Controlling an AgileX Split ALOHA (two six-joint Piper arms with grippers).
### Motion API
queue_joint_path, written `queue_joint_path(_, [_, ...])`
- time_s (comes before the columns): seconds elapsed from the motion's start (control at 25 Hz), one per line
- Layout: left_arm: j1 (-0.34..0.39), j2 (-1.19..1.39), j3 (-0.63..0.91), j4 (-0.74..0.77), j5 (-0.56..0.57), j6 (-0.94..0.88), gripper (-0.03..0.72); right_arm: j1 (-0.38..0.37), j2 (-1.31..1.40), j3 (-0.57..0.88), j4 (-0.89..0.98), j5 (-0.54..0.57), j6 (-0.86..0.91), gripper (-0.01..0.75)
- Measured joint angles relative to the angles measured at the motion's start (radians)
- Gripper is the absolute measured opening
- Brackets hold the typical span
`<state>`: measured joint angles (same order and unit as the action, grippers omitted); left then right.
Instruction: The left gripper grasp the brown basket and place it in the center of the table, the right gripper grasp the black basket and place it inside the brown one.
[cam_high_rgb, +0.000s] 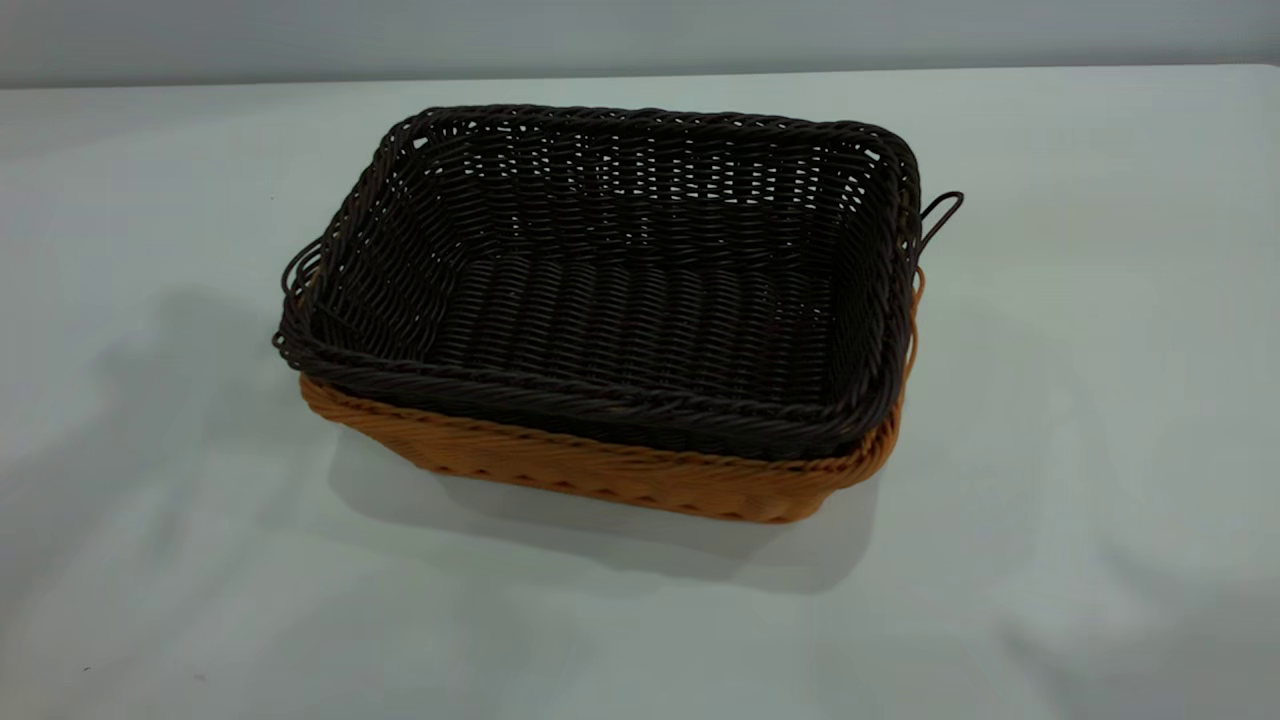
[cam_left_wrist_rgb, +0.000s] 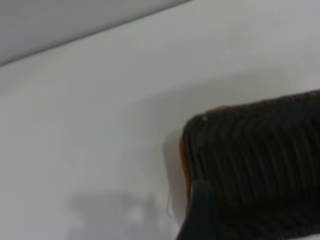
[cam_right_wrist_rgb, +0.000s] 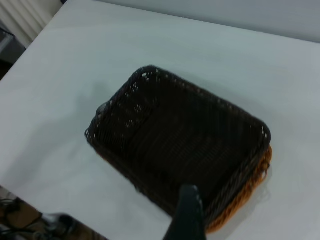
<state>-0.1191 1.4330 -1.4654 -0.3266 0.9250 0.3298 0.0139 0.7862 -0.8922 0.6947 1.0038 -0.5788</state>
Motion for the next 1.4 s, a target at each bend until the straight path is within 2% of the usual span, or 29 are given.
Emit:
queue_joint_path(0.24, [0.0,-0.345,0.329,-0.003,-0.053,-0.015,0.543,0.0,-0.319,0.172,-0.038,0.043,0.068,0.574])
queue_joint_path(0.44, [0.0,-0.59,0.572,0.012,-0.045,-0.016,0.543,0.0,-0.475,0.252,-0.205,0.132,0.151,0.574])
queue_joint_path(0.56, [0.0,-0.73,0.666,0.017,-0.04,-0.016,0.543,0.0,-0.562,0.282,-0.314,0.149,0.204,0.574])
queue_joint_path(0.88, [0.0,-1.005,0.826,0.02,0.078,-0.024,0.543,0.0,-0.738,0.407,-0.431,0.141,0.222,0.574])
queue_joint_path(1.2, [0.0,-1.214,0.949,0.022,0.091,-0.024,0.543,0.0,-0.802,0.41,-0.44,0.142,0.222,0.574])
queue_joint_path(1.4, [0.0,-1.285,0.957,0.027,0.09,-0.029,0.543,0.0,-0.802,0.41,-0.44,0.142,0.222,0.574])
